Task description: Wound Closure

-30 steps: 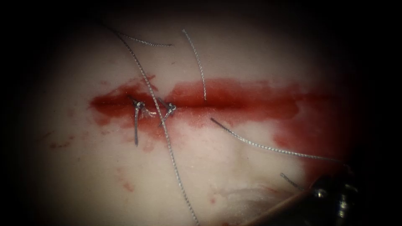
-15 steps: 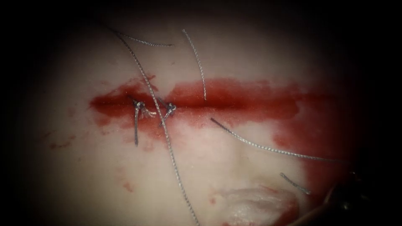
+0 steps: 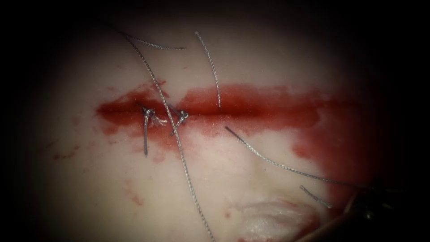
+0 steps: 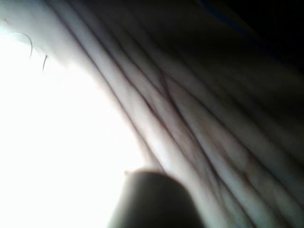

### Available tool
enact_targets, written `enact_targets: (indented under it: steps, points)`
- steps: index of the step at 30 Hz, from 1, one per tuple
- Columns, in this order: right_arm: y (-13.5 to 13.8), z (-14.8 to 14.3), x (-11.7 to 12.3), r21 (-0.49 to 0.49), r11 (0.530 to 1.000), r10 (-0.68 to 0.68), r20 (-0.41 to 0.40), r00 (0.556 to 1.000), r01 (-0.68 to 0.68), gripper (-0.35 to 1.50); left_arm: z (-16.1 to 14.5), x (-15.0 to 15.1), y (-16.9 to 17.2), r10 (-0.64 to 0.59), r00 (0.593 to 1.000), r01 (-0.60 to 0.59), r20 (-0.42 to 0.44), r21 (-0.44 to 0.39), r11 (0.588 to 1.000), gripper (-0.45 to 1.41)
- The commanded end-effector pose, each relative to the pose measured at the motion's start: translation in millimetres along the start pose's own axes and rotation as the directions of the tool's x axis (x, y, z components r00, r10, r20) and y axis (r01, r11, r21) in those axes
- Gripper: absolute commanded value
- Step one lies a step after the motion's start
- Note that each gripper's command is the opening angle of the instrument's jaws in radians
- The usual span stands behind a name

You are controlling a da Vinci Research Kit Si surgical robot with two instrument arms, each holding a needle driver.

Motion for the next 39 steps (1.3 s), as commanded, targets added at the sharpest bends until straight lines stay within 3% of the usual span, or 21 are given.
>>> enact_targets:
  steps: [1, 8, 14, 19, 23, 28, 37, 39]
  points:
    - [0.0, 0.0, 1.4, 0.000, 1.000, -0.001, -0.007, 1.000, 0.001, 1.33, -0.6, -0.3, 1.5, -0.004, 1.000, 0.004, 0.003, -0.009, 1.000, -0.45]
    - [-0.1, -0.4, 2.2, -0.003, 1.000, 0.000, 0.000, 1.000, 0.000, 1.30, -6.7, 4.1, 3.8, -0.037, 0.999, 0.037, 0.000, -0.017, 0.999, -0.45]
    - [-0.7, -0.3, 2.9, -0.010, 1.000, -0.013, 0.003, 1.000, 0.013, 1.31, -13.5, 10.1, 6.6, -0.082, 0.996, 0.082, 0.022, -0.008, 0.997, -0.45]
    - [-2.0, 0.4, 3.2, -0.020, 0.999, -0.034, -0.002, 0.999, 0.034, 1.31, -18.6, 16.2, 8.5, -0.103, 0.994, 0.105, 0.035, -0.058, 0.993, -0.45]
    - [-2.9, 0.7, 3.7, -0.027, 0.998, -0.051, -0.001, 0.999, 0.051, 1.31, -21.6, 21.7, 9.9, -0.075, 0.996, 0.069, -0.037, -0.146, 0.987, -0.45]
    - [-4.0, 1.1, 4.4, -0.036, 0.997, -0.069, 0.000, 0.998, 0.069, 1.28, -23.0, 27.3, 11.8, -0.084, 0.994, 0.070, -0.075, -0.169, 0.983, -0.45]
    - [-5.6, 1.5, 5.1, -0.017, 0.997, -0.074, -0.030, 0.997, 0.074, 1.30, -23.0, 33.5, 14.1, -0.095, 0.982, 0.058, -0.163, -0.222, 0.973, -0.45]
    - [-5.8, 1.6, 5.2, -0.014, 0.997, -0.076, -0.038, 0.996, 0.075, 1.30, -23.0, 35.0, 14.2, -0.102, 0.981, 0.060, -0.168, -0.234, 0.970, -0.08]
